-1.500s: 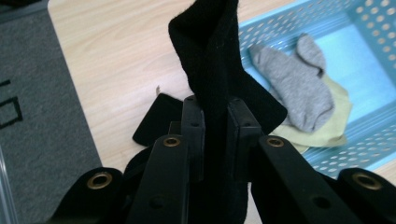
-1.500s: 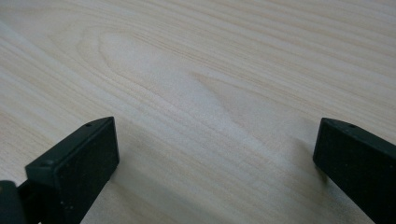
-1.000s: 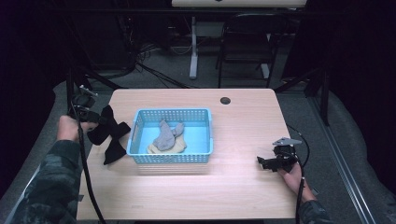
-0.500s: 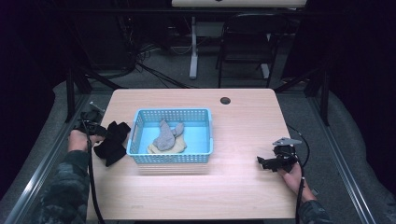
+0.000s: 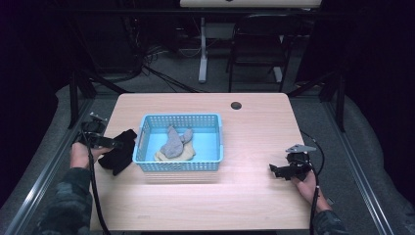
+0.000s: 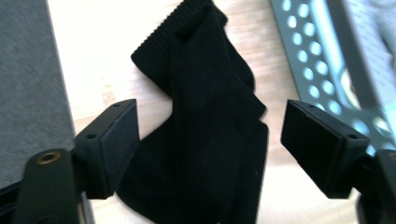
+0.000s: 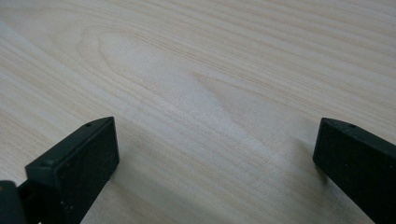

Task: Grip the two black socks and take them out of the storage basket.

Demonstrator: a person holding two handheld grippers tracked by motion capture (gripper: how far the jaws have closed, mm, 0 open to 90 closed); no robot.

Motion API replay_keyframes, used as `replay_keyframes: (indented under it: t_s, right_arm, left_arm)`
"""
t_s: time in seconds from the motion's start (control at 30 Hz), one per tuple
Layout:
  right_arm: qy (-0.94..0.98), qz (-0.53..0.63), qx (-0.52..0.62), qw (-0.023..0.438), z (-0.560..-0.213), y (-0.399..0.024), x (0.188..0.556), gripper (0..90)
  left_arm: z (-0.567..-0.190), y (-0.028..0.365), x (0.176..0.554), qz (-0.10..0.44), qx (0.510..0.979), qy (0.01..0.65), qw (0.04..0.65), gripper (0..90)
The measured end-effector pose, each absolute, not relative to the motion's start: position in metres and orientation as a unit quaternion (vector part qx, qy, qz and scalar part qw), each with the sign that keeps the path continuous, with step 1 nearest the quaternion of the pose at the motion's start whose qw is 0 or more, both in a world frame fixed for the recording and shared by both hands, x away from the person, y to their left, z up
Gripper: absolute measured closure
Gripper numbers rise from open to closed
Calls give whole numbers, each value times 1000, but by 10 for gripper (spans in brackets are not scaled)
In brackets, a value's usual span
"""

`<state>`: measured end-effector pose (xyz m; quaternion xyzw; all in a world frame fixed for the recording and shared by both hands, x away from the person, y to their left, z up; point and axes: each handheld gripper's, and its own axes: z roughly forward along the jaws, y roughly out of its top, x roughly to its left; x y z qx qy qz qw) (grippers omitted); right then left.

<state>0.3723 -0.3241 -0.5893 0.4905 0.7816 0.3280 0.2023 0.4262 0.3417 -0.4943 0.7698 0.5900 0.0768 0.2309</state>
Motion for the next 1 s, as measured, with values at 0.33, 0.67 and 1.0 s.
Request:
replay_keyframes:
  t_s: [0.33, 0.67, 1.0]
  right_arm:
    - [784, 324, 489, 202, -589, -324, 372, 0]
    - [784, 325, 489, 202, -589, -324, 372, 0]
    - [785, 326, 488, 200, -589, -325, 372, 0]
  left_arm:
    - [-510, 342, 359, 113, 767, 590, 227, 48]
    - [-535, 335, 330, 130, 766, 591, 217, 1]
    - [-548, 331, 332, 143, 773, 584, 205, 0]
